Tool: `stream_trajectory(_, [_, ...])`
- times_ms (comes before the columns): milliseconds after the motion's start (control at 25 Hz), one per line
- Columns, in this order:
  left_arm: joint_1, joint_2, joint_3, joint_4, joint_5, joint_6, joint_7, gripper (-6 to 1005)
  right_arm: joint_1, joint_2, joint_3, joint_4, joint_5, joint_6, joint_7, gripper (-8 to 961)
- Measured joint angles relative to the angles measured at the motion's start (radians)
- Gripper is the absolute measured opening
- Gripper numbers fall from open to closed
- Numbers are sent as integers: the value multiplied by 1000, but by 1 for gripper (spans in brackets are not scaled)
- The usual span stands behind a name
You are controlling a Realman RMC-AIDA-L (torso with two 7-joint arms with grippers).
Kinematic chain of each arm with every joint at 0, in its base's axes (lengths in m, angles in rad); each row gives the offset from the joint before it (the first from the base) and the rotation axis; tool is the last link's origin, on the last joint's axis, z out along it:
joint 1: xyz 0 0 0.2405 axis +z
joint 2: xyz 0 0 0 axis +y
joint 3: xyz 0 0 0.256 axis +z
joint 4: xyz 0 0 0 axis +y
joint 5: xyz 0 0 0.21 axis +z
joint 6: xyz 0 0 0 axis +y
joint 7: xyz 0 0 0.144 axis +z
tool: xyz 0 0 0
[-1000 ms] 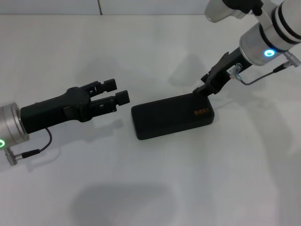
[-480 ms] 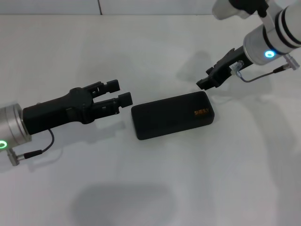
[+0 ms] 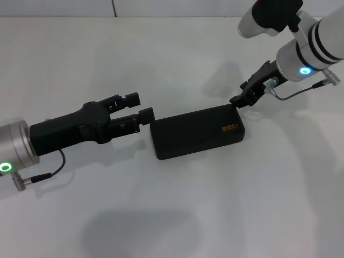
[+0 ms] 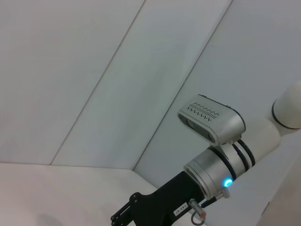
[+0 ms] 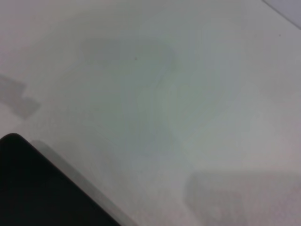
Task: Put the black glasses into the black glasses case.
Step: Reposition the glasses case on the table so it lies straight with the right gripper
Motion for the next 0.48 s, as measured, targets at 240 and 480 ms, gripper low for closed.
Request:
stream_trajectory(240, [-1, -2, -3, 0, 0, -1, 2, 881, 2, 0, -28, -18, 3, -20, 0, 455])
stream_trajectory(480, [-3, -2, -4, 0, 0, -3, 2, 881, 4, 0, -29, -60, 3, -88, -7, 454])
